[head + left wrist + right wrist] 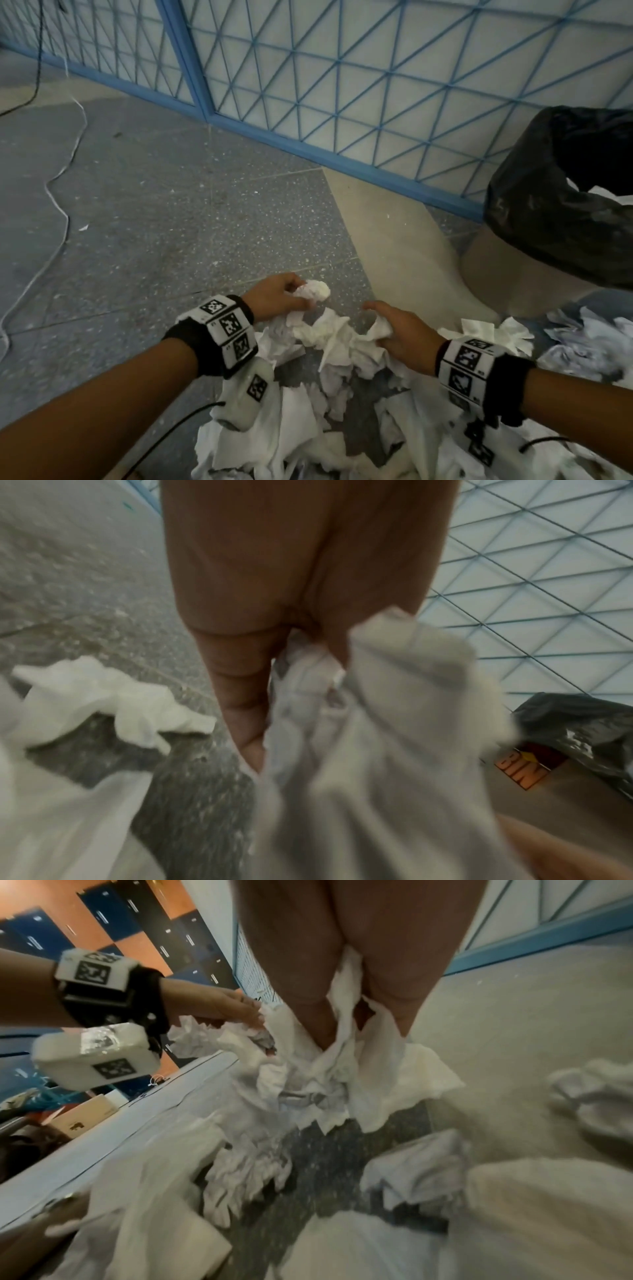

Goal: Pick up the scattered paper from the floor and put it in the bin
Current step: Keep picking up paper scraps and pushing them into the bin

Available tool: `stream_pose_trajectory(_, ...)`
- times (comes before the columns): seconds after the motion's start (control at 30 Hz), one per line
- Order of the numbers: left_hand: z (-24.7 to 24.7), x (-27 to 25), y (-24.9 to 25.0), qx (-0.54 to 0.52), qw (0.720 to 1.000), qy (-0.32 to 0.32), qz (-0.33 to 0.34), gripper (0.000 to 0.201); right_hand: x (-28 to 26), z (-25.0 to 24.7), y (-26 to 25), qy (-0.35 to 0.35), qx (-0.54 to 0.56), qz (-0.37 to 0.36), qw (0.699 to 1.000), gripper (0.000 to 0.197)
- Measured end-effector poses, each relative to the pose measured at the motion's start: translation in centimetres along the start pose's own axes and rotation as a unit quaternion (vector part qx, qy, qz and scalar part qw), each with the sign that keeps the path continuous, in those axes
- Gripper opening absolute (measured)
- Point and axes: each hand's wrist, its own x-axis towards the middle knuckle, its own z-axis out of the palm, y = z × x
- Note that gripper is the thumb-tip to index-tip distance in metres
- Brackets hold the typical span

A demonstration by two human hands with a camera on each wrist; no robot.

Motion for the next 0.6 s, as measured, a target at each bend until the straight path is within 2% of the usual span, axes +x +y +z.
stream_pose_trajectory(0.07, -1.0, -0.1, 0.8, -0.011, 1.0, -0.017, 0.008, 0.044, -0.2, -1.2, -0.7, -0.007, -0.028, -0.007, 1.0, 0.051)
stream_pose_trajectory(0.17, -2.7, -0.3, 3.1, 0.022, 0.997, -0.069, 0.017, 0.049, -1.0, -4.0, -2.5, 0.032, -0.07, -0.033, 0.997, 0.027)
stream_pose_trajectory(0.23, -3.9, -0.4, 5.4, 0.033, 0.993, -0.104, 0.036, 0.042, -1.9, -6.6, -3.7, 0.073, -0.057, -0.048, 0.995, 0.022)
stream_pose_trajectory(0.33, -5.7, -0.6, 10.1, -0.035, 0.989, -0.114, 0.087, 0.032, -3.6, -11.3, -4.9, 0.173, -0.014, -0.059, 0.983, 0.02)
stream_pose_trajectory(0.43, -6.5, -0.9, 16.3, -0.101, 0.977, -0.124, 0.139, 0.03, -5.8, -16.9, -5.3, 0.288, 0.056, -0.063, 0.954, 0.016)
stream_pose_trajectory(0.5, -6.3, -1.1, 20.7, -0.115, 0.972, -0.116, 0.169, 0.027, -8.0, -20.6, -5.3, 0.344, 0.143, -0.066, 0.926, 0.008)
stream_pose_trajectory(0.6, -4.4, -1.5, 27.3, -0.156, 0.953, -0.118, 0.233, 0.021, -10.8, -25.4, -3.6, 0.454, 0.198, -0.035, 0.868, 0.026)
